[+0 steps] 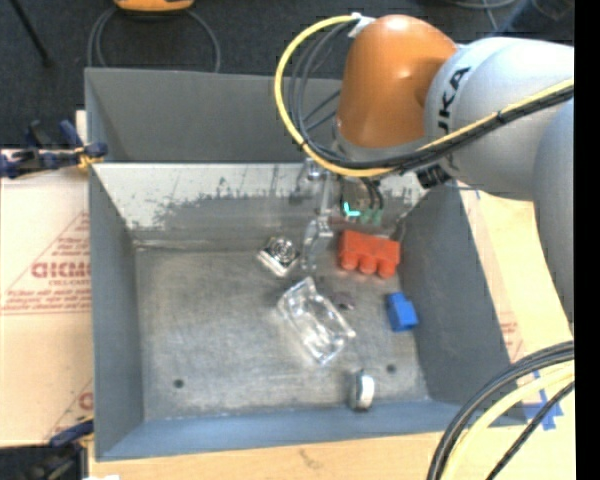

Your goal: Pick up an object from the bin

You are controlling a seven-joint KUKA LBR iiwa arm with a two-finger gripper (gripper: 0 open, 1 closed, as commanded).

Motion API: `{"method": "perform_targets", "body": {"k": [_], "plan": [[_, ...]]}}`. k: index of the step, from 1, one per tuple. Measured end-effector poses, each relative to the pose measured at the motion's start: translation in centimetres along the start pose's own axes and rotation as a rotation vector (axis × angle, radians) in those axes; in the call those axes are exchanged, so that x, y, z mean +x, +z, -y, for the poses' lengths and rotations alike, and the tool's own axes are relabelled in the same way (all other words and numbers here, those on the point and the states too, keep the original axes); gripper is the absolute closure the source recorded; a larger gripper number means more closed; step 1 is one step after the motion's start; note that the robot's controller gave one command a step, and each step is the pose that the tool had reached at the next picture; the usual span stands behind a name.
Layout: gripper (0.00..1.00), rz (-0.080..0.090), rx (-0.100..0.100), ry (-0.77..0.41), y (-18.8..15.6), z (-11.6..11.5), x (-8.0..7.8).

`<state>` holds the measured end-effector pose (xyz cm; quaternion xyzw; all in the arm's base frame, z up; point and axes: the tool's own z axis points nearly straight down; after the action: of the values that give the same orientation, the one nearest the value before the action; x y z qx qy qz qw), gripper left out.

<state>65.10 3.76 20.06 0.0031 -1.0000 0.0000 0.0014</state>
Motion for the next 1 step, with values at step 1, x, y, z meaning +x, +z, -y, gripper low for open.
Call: {"method": "perform_targets", "body": {"k": [1], "plan": [[0.00, 0.013, 0.001, -0.041, 9.23, 7.11, 2.27]]}}
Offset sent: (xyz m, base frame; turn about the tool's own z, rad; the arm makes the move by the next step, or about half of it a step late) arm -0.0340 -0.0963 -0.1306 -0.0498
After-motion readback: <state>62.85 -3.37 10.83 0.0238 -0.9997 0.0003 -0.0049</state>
